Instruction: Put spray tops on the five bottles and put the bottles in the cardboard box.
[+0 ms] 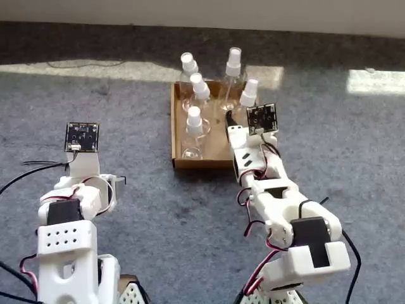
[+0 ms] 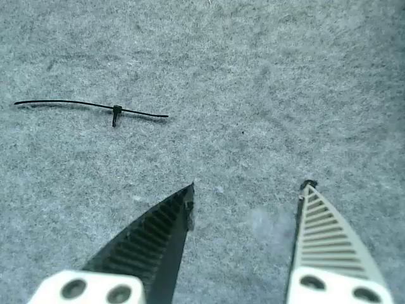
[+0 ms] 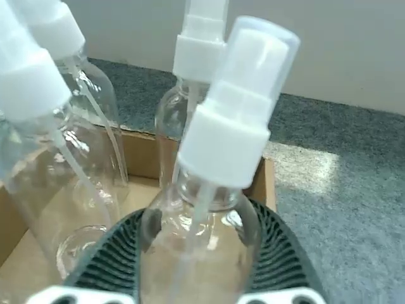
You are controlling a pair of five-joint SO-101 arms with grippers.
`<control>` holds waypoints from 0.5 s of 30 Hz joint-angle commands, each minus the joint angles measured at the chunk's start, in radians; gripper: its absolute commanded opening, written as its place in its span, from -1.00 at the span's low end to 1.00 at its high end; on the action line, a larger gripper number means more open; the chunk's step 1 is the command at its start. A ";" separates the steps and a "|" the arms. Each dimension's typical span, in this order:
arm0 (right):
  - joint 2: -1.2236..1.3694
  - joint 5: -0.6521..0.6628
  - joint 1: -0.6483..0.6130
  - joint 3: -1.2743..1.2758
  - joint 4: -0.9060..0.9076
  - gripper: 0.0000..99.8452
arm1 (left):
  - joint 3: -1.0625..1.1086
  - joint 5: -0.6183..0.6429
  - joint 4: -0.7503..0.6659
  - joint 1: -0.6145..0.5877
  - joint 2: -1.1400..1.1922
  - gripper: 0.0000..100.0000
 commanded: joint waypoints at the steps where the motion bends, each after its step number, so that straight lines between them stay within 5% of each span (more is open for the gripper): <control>1: 0.045 -0.003 0.010 -0.013 -0.064 -0.99 | -0.005 0.002 -0.018 -0.005 -0.015 -0.50; 15: 0.056 -0.002 0.010 -0.004 -0.186 -0.98 | -0.007 0.002 -0.018 -0.005 -0.015 -0.50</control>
